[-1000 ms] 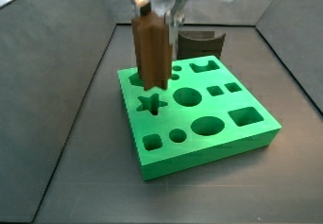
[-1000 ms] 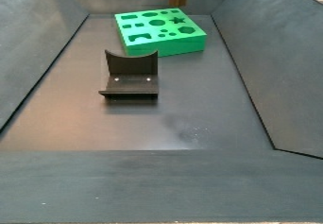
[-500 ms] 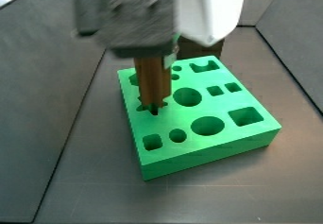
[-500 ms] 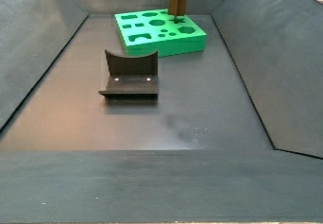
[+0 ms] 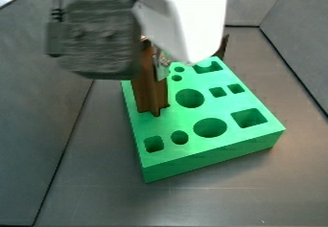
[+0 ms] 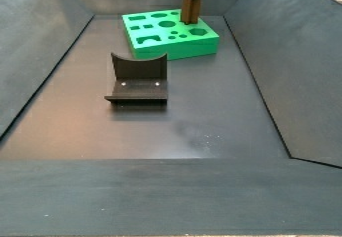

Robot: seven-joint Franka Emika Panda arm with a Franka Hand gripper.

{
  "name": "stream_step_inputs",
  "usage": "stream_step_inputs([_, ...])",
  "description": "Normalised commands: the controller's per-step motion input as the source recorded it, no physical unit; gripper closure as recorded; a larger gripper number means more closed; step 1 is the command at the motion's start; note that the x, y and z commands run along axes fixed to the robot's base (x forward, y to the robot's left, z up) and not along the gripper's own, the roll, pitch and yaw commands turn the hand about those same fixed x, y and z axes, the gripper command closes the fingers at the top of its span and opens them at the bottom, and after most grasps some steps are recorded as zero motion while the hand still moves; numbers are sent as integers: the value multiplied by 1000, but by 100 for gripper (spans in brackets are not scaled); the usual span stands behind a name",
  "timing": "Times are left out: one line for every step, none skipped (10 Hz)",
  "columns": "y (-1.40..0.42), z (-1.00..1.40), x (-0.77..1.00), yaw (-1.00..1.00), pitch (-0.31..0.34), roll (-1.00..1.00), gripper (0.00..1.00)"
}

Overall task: Pick up the star object. Move up. Move to above the board. Insert the star object.
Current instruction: Insert the star object.

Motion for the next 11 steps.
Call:
stream_step_inputs([0, 0, 0, 0, -14, 0, 100])
stream_step_inputs([-17, -129, 0, -94, -23, 0, 100])
stream_step_inputs([-46, -429, -63, -354, 0, 0, 100])
stream_step_inputs([-197, -700, -14, -463, 57, 83, 100])
stream_step_inputs([-466, -934, 249, -143, 63, 136, 100])
stream_step_inputs([-289, -809, 166, -200, 177, 0, 100])
stream_step_inputs([-251, -711, 117, -220, 230, 0, 100])
stream_step_inputs([-240, -729, 169, -214, 216, 0, 100])
stream_step_inputs([-126, -726, 234, -126, 224, 30, 100])
stream_step_inputs([20, 0, 0, 0, -24, -30, 100])
stream_step_inputs([0, 0, 0, 0, 0, 0, 100])
